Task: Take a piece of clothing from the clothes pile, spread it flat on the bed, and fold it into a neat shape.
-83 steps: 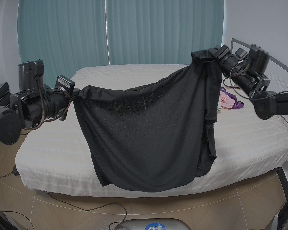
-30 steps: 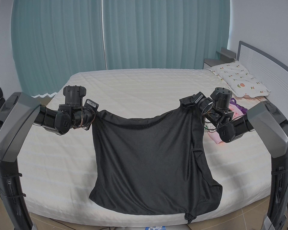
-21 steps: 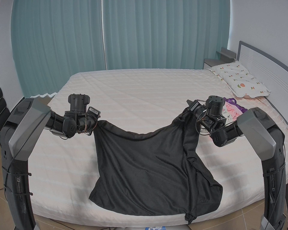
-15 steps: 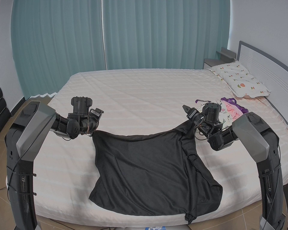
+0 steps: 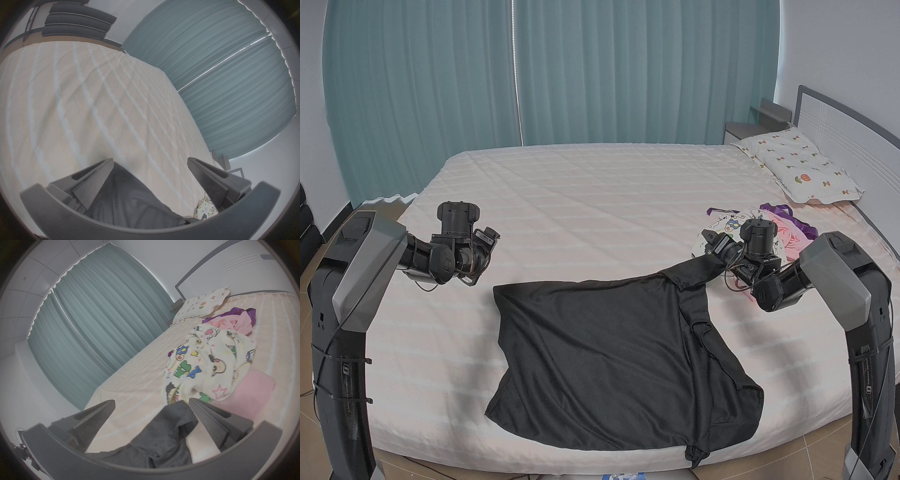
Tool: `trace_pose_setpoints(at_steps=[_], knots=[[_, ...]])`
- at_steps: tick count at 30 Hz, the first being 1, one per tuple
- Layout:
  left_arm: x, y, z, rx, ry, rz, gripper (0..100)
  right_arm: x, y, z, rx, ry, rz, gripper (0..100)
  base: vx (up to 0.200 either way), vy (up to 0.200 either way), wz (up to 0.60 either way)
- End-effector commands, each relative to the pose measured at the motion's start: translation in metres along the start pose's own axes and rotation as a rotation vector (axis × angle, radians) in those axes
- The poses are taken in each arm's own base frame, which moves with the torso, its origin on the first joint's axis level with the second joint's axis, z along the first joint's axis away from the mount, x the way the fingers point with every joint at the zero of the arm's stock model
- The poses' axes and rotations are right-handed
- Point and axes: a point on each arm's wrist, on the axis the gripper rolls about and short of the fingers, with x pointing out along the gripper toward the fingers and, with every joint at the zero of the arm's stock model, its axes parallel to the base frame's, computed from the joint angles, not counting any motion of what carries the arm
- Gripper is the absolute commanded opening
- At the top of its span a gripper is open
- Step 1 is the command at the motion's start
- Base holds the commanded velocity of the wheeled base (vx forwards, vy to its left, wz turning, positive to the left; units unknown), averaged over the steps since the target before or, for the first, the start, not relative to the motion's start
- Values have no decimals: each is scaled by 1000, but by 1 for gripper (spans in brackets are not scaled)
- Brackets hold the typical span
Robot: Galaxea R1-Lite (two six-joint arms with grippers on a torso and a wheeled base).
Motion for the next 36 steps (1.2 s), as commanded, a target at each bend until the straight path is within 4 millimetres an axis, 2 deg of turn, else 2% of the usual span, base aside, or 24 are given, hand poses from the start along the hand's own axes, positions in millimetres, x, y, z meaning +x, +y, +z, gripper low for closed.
trace_pose_setpoints(at_steps=[1,5,6,8,10,17,23,36], knots=[[-37,-1,1,2,54,23,100,-23,-4,4,-8,67,-18,100,0,0,0],[-71,3,1,-30,132,9,100,-39,-11,13,-5,95,-43,100,0,0,0],[-71,3,1,-30,132,9,100,-39,-11,13,-5,95,-43,100,0,0,0],[-94,11,-2,-71,199,11,100,-55,-22,-5,-27,177,-72,100,0,0,0],[-105,20,-7,-82,241,23,100,-64,-28,-18,-51,226,-91,100,0,0,0],[-128,38,-22,-135,281,27,100,-78,-28,-61,-91,320,-99,100,0,0,0],[-135,47,-29,-187,302,-25,100,-78,-24,-76,-103,358,-96,100,0,0,0],[-134,50,-30,-193,326,-32,100,-73,-24,-90,-115,379,-91,100,0,0,0]])
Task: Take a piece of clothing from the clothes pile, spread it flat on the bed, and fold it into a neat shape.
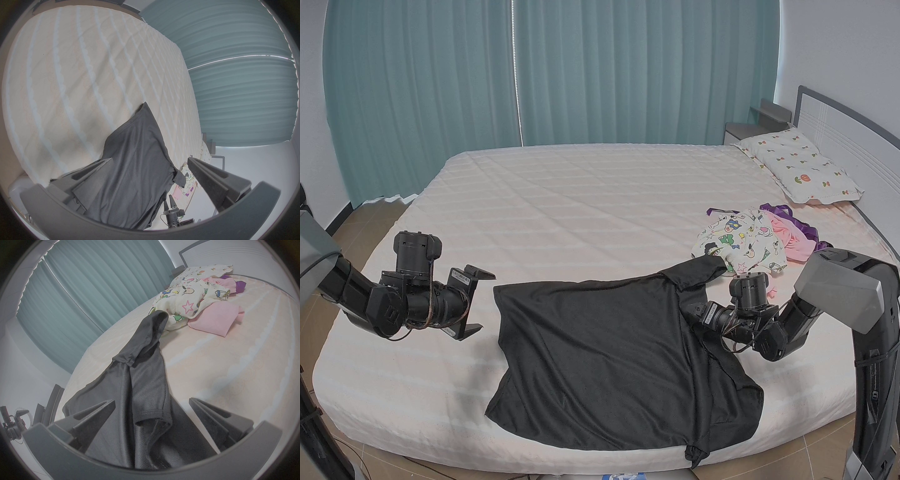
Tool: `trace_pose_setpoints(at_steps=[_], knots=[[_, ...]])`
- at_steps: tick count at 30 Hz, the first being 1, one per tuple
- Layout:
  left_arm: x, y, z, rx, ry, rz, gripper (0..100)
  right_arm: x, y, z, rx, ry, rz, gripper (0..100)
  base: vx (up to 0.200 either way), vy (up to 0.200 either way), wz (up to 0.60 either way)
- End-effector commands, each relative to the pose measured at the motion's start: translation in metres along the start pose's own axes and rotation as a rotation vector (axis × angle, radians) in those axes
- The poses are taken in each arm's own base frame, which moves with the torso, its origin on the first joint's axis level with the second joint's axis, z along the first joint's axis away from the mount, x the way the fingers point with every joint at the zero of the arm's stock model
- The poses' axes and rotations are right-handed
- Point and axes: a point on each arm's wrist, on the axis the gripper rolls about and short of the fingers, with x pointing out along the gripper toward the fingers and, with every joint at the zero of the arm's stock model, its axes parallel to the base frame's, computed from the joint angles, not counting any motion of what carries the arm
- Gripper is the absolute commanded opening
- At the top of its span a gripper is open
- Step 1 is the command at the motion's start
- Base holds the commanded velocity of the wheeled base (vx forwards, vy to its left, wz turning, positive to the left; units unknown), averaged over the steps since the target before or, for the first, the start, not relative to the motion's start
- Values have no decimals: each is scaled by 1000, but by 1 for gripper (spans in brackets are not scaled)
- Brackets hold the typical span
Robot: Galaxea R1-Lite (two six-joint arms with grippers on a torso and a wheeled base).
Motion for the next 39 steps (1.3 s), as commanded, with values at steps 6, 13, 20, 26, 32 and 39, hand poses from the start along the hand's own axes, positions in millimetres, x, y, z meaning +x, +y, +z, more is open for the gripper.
trace_pose_setpoints(at_steps=[6,13,20,26,32,39], knots=[[0,0,2,-3,-4,-3,100,8,1,-3,-5,-10,-9,0,0,0,0],[0,0,2,-3,-4,-3,100,5,-5,8,9,-46,-38,0,0,0,0],[6,4,1,-7,19,11,100,5,-29,37,43,-106,-68,0,0,0,0],[11,8,1,-10,25,27,100,11,-53,64,59,-144,-54,0,0,0,0],[13,10,1,-10,29,35,100,23,-65,75,33,-171,-44,0,0,0,0],[14,12,1,-12,32,44,100,44,-72,86,-12,-214,-45,0,0,0,0]])
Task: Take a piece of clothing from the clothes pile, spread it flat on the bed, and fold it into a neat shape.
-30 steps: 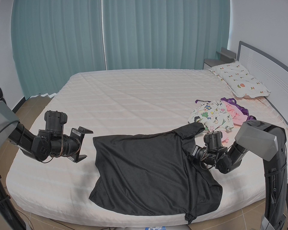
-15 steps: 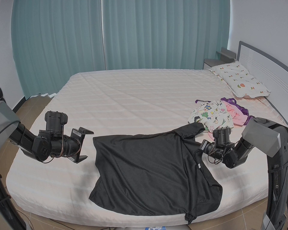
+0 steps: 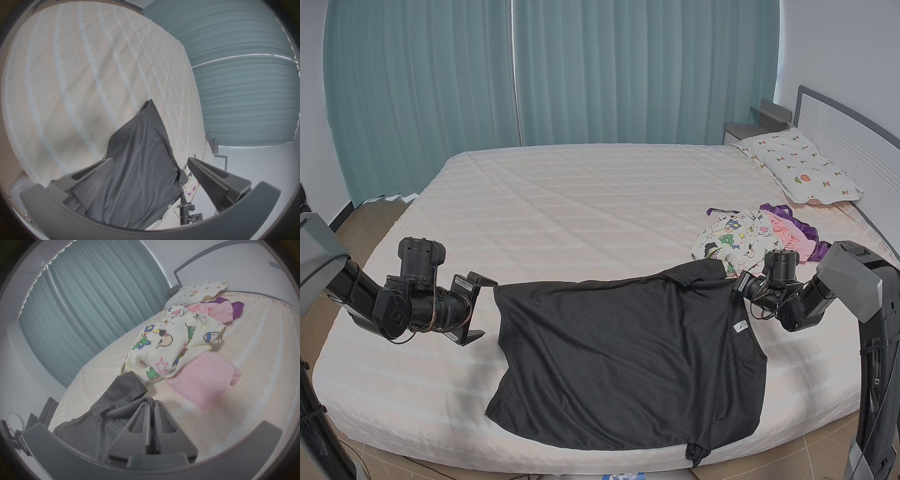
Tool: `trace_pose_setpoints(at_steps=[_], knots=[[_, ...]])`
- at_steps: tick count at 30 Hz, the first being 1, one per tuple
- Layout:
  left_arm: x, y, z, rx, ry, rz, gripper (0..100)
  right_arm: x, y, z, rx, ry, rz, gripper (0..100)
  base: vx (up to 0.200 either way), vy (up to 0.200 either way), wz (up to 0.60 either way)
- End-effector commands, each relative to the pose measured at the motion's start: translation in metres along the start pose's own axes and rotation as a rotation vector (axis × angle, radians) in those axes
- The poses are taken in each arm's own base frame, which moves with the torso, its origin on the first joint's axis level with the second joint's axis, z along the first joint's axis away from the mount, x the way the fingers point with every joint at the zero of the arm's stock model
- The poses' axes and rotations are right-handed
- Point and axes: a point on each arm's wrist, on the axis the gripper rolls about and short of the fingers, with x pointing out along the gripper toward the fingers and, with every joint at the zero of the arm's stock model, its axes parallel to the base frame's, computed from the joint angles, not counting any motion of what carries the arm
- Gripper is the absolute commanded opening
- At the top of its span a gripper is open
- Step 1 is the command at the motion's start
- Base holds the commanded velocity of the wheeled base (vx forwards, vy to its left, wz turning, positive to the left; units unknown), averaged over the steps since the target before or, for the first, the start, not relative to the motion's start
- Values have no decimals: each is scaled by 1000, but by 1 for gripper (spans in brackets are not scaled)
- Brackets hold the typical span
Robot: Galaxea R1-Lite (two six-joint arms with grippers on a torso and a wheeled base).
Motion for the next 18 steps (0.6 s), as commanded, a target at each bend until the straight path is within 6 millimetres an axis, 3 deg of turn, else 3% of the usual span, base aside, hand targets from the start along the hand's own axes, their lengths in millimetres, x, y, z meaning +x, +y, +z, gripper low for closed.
trace_pose_setpoints(at_steps=[1,4,5,8,13,18], knots=[[2,3,0,-3,3,11,100,15,-10,-5,-5,8,-20,0,0,0,0],[2,4,0,-4,3,14,100,15,-14,-11,-8,43,-42,0,0,0,0],[2,4,0,-3,4,13,100,14,-14,-11,-8,44,-41,100,0,0,0],[4,6,0,-4,7,23,100,10,-13,-8,2,37,-35,100,0,0,0],[1,14,-3,-3,31,41,100,-17,-9,2,6,62,-21,100,0,0,0],[-1,22,-7,6,63,62,100,-46,-21,19,32,55,-50,100,0,0,0]])
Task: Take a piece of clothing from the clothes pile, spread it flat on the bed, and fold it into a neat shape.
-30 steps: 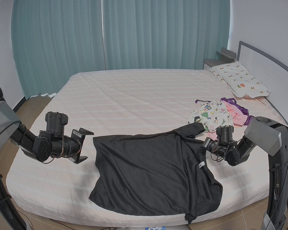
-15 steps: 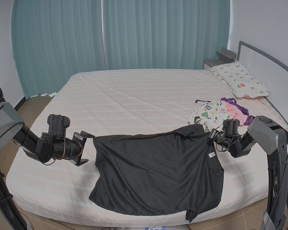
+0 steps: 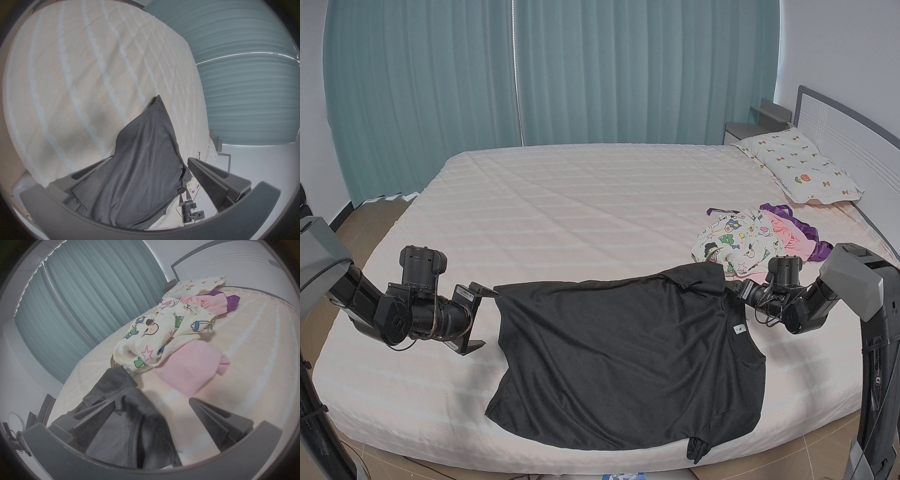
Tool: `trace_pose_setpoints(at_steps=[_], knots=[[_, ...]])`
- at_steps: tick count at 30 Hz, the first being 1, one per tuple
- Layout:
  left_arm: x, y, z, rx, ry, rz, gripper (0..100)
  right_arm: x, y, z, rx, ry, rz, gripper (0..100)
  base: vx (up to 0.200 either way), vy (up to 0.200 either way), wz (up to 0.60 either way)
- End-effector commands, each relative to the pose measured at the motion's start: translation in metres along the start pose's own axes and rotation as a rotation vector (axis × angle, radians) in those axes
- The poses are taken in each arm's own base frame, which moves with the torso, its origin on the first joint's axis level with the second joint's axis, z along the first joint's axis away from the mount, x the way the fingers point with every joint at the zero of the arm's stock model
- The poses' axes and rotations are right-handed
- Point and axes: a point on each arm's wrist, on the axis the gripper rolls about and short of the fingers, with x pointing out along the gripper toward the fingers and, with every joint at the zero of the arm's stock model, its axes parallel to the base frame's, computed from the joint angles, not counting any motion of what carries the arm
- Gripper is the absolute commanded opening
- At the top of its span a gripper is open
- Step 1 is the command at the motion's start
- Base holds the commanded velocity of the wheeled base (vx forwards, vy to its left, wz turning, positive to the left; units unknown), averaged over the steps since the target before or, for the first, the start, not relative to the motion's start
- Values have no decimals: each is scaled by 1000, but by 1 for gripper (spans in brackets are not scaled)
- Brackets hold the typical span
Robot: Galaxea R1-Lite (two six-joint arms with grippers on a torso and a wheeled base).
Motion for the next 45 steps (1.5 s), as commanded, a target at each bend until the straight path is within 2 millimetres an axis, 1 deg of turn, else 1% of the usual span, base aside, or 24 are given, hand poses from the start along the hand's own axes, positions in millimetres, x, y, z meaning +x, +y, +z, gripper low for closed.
trace_pose_setpoints(at_steps=[1,4,7,9,11,12,13,15,17,19,21,24,26,27,29,34,37,40,43,45], knots=[[-3,9,-4,5,23,26,100,-37,-8,22,29,-29,-17,100,0,0,0],[-2,15,-6,11,30,47,100,-57,-16,21,43,-10,-44,100,0,0,0],[-3,21,-8,43,37,65,100,-78,-23,11,51,38,-54,100,0,0,0],[-5,26,-10,56,43,80,100,-92,-27,0,57,76,-48,100,0,0,0],[-5,26,-10,55,44,81,100,-93,-27,-1,57,80,-48,100,-100,0,0],[-9,27,-12,59,45,84,100,-111,-30,-16,57,110,-17,100,-200,0,0],[-9,28,-12,59,45,86,100,-114,-30,-19,56,111,-11,100,-200,0,0],[-9,30,-13,57,50,95,100,-122,-33,-31,51,117,-7,100,-200,0,0],[-11,36,-16,53,58,115,100,-129,-35,-40,51,131,-6,100,-200,0,0],[-11,42,-17,50,63,130,100,-133,-36,-44,52,140,-9,100,-200,0,0],[-10,46,-19,50,69,146,100,-138,-37,-50,57,157,-11,100,0,0,0],[-8,44,-23,64,79,143,100,-143,-35,-57,69,172,-7,100,0,0,0],[-7,42,-26,71,80,143,100,-145,-34,-59,77,169,-4,100,0,0,0],[-3,43,-29,82,87,151,100,-150,-31,-65,99,176,10,100,0,0,0],[3,42,-30,86,79,155,100,-155,-27,-71,134,180,27,100,0,0,0],[17,45,-29,111,30,170,100,-155,-26,-79,142,201,28,100,0,0,0],[19,50,-29,171,34,187,100,-157,-27,-82,143,211,21,100,0,0,0],[22,53,-30,195,37,202,100,-157,-27,-82,144,215,21,100,0,0,0],[26,54,-34,210,25,217,100,-157,-25,-84,141,220,28,100,0,0,0],[33,57,-39,237,0,250,100,-160,-22,-87,133,232,33,100,0,0,0]])
